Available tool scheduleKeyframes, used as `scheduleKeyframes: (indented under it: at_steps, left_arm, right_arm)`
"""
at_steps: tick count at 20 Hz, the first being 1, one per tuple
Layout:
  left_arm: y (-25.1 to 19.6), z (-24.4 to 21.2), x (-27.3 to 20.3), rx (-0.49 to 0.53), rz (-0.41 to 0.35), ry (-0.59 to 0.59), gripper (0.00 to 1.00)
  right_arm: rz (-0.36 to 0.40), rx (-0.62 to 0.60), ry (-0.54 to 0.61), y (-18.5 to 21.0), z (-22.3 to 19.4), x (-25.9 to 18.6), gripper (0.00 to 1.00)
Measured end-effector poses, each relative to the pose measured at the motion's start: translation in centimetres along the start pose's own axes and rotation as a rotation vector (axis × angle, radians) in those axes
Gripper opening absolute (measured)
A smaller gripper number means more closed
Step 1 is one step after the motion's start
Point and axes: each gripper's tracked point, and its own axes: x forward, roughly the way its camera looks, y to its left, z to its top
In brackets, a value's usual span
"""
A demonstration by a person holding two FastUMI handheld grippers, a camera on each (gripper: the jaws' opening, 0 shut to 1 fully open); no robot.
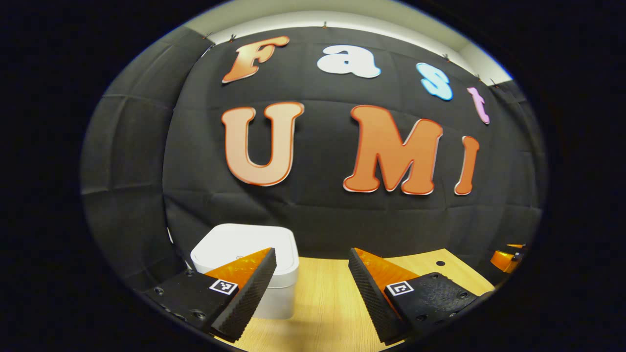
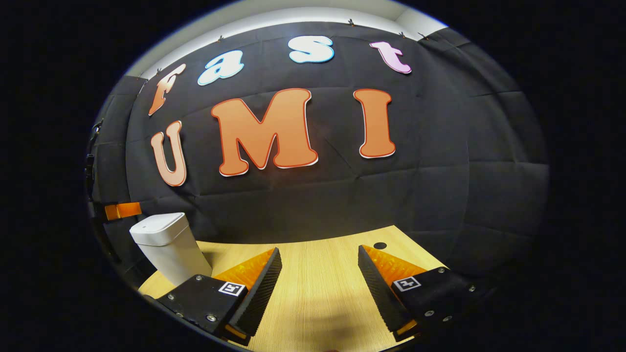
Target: Press the lid of the desktop garbage bin to open it, pick up the crumpled paper on the desktop and throw it into the bin, then pick up the pop can on the desktop and drop it into the bin, and finally close the garbage bin lid.
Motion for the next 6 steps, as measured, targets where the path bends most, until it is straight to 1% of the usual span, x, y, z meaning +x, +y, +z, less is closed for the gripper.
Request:
scheduleKeyframes:
  at_steps: [1, 2, 3, 4, 6]
  left_arm:
    - [-0.6, -0.2, -0.4, 0.033, -0.034, -0.023, 0.94]
    - [-1.2, -0.3, -0.7, 0.052, -0.057, -0.035, 0.93]
    - [-1.8, -0.3, -1.2, 0.067, -0.072, -0.046, 0.94]
    - [-2.0, -0.2, -1.6, 0.077, -0.073, -0.058, 0.94]
    - [-2.7, 0.2, -2.1, 0.059, -0.067, -0.095, 0.95]
  right_arm:
    - [0.005, 0.002, -0.007, 0.2, 0.0, -0.3, 0.94]
    - [0.02, 0.005, -0.007, 0.7, 0.0, -0.7, 0.94]
    - [0.032, 0.0, -0.013, 1.1, -0.1, -1.1, 0.94]
    - [0.033, -0.011, -0.022, 1.3, 0.0, -1.5, 0.94]
    - [0.036, -0.034, -0.051, 1.7, 0.3, -2.4, 0.94]
